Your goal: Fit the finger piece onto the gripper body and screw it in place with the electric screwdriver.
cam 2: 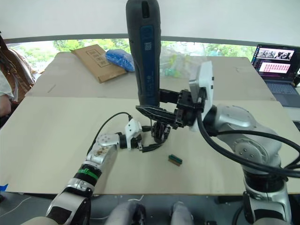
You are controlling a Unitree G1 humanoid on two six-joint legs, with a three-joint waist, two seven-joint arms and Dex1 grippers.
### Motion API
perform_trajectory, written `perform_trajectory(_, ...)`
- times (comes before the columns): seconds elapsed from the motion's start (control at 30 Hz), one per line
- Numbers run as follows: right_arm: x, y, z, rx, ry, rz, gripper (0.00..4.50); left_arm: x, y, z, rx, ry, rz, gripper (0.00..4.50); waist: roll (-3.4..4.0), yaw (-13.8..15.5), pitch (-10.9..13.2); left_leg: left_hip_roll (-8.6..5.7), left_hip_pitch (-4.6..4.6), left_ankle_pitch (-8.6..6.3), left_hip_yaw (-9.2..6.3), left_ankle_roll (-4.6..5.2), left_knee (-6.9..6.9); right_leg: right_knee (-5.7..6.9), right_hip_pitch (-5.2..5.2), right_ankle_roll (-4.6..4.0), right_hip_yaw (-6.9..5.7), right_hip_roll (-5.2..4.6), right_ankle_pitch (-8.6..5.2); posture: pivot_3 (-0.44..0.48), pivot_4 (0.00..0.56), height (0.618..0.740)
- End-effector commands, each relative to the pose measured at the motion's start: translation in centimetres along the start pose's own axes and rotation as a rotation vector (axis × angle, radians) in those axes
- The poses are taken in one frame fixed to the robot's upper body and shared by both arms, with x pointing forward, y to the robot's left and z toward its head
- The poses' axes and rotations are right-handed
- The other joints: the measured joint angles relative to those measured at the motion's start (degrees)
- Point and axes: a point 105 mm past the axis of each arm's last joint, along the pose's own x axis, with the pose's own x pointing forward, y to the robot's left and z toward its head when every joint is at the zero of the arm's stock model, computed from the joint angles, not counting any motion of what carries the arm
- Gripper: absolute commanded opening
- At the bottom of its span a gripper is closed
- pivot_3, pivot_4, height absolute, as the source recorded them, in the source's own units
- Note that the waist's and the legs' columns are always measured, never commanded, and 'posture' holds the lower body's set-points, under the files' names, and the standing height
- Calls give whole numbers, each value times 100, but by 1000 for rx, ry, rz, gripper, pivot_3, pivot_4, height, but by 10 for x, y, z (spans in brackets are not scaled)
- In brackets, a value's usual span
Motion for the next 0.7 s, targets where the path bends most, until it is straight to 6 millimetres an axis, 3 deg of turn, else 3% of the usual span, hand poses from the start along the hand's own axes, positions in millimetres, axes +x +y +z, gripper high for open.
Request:
perform_trajectory(0.03,5,-2,12,-80,-27,6,1929,6,-3,6,25,-9,-13,3963,0,0,0,0,0,0,1,0,0,0,0,0,0,0,0,0,150,732)
perform_trajectory(0.07,6,-3,11,-85,-25,6,1929,6,-3,6,25,-5,-14,3688,0,0,0,0,0,0,2,0,0,0,0,0,0,0,0,0,150,732)
perform_trajectory(0.17,10,-8,9,-100,-16,-6,1929,8,-2,4,30,10,-18,2312,0,-1,0,-1,0,0,3,0,1,0,1,0,0,0,0,0,150,732)
perform_trajectory(0.7,9,-16,-15,-143,36,-12,1929,7,0,6,37,13,-30,2301,0,-4,0,-2,0,0,5,-1,3,2,1,2,-1,1,0,0,150,732)
